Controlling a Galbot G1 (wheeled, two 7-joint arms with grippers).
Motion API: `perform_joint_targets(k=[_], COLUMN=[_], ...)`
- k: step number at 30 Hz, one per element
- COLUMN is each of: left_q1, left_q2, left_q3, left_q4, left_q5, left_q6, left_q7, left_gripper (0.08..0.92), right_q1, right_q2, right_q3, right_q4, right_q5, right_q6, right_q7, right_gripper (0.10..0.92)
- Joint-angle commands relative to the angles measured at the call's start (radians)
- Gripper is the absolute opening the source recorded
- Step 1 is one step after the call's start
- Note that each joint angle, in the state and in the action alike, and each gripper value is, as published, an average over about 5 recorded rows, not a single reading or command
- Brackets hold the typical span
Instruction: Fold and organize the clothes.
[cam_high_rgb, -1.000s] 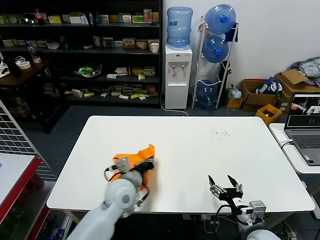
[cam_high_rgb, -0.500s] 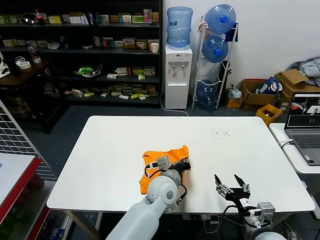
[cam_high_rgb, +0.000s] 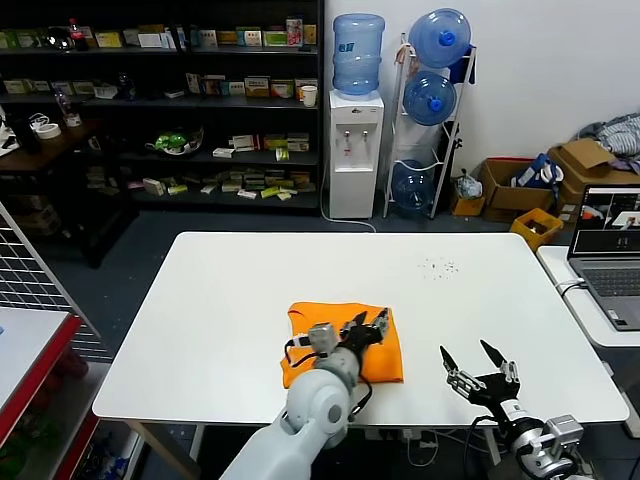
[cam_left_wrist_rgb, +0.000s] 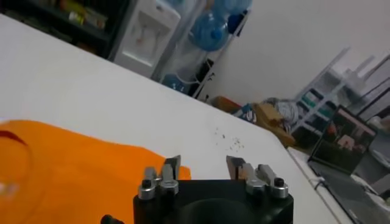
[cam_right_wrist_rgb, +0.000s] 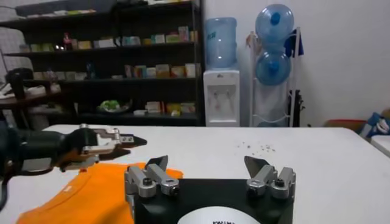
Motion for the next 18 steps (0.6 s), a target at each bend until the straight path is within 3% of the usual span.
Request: perform_joint_targets(k=[1,5,9,18], left_q1=[0.532,0.721,0.794,0.827], left_q2=[0.265,0.229,0.159,0.024], left_q3=[-0.372,-0.539,-0.612,-0.623], left_q4=[-0.269,-0.265,-0.232,-0.211], left_q5=[0.423,0.531,0.597,0.673], left_q6=[-0.332,-0.524,-0.723,-0.899], left_q7=[0.433,0.528,0.604,0.687], left_gripper=[0.586,0.707,0.798,0.823], right_q1=[-0.002,0.026,0.046,0.022], right_q2=[0.022,0.078,0.135,0.24], right_q3=[0.014,0.01,0.016,0.05], right_q4=[-0.126,-0.201,-0.252,-0.277], right_q5=[-0.041,-0.108,-0.142,-0.239], right_q6=[0.201,0.26,0.318,0.492], right_q7=[-0.111,-0.134,-0.144,-0.19], right_gripper=[0.823,0.823,0.823,0.823])
